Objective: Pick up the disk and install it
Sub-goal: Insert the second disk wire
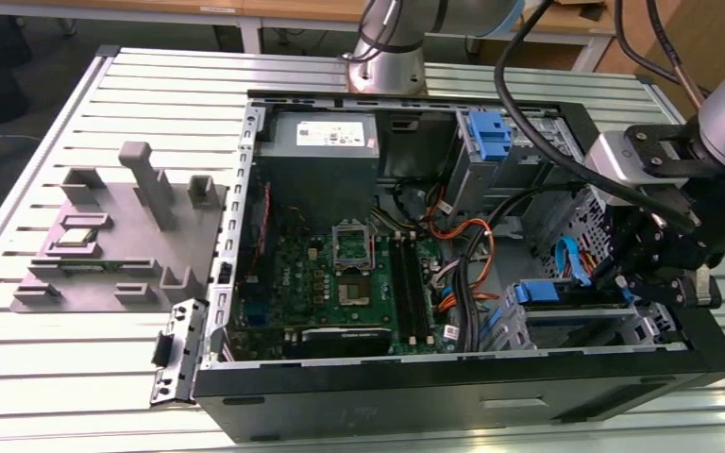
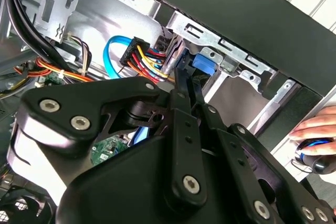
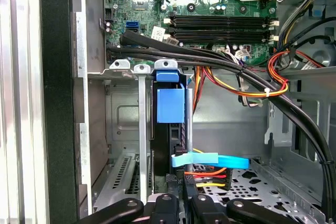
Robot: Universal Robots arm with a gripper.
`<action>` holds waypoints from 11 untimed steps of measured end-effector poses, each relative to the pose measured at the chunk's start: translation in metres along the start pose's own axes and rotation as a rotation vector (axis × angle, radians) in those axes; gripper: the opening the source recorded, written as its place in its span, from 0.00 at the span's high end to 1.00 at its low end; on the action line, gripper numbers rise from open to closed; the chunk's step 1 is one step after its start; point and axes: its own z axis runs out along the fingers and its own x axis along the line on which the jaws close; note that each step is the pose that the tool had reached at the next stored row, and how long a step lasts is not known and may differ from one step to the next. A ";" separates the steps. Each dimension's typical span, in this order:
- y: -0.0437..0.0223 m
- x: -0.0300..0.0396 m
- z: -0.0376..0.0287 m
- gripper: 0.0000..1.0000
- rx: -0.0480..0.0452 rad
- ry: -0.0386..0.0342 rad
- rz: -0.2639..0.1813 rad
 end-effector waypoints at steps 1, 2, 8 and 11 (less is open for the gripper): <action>0.0000 0.0000 0.0000 0.84 0.0000 0.0000 0.000; 0.0000 0.0000 0.0001 0.84 0.0000 0.0001 0.000; 0.0001 0.0004 0.0024 0.84 0.0000 0.0003 0.000; 0.0002 0.0004 0.0029 0.84 0.0000 0.0001 0.000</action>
